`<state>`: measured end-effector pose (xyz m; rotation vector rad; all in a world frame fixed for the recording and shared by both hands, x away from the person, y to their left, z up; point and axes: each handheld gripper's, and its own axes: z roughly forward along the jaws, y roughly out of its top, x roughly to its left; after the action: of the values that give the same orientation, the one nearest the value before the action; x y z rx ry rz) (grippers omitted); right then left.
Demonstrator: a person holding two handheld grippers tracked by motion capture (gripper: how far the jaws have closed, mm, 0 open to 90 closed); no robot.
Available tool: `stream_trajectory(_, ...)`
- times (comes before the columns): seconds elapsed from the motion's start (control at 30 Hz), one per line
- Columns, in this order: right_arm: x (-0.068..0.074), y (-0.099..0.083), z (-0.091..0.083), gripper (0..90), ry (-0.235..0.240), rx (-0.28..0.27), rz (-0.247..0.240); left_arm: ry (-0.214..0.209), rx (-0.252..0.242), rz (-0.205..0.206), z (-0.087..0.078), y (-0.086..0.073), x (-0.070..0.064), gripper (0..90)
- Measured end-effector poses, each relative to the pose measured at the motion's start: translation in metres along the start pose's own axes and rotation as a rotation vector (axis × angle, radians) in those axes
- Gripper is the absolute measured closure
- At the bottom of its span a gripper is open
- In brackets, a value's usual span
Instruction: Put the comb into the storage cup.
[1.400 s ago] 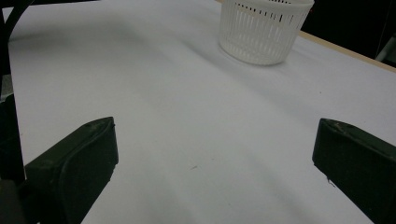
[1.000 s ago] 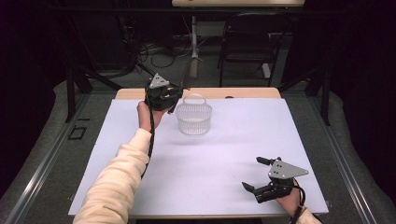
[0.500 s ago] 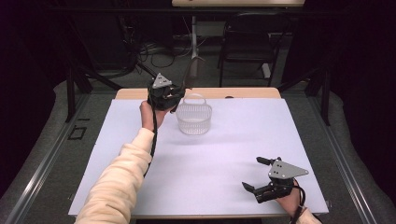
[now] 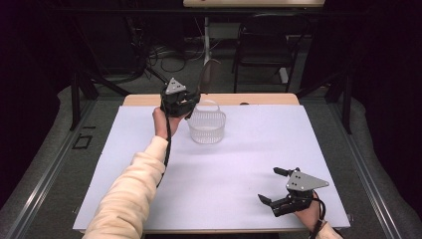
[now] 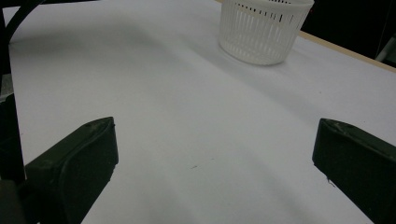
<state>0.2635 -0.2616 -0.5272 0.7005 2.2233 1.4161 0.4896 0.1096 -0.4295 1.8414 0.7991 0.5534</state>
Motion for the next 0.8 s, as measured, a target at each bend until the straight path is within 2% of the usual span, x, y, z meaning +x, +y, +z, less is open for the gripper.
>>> stream_trajectory(0.8, 0.0, 0.0, 0.0, 0.0, 0.001, -0.001, 0.002, -0.017, -0.012, -0.022, 0.012, -0.006, -0.005, 72.2)
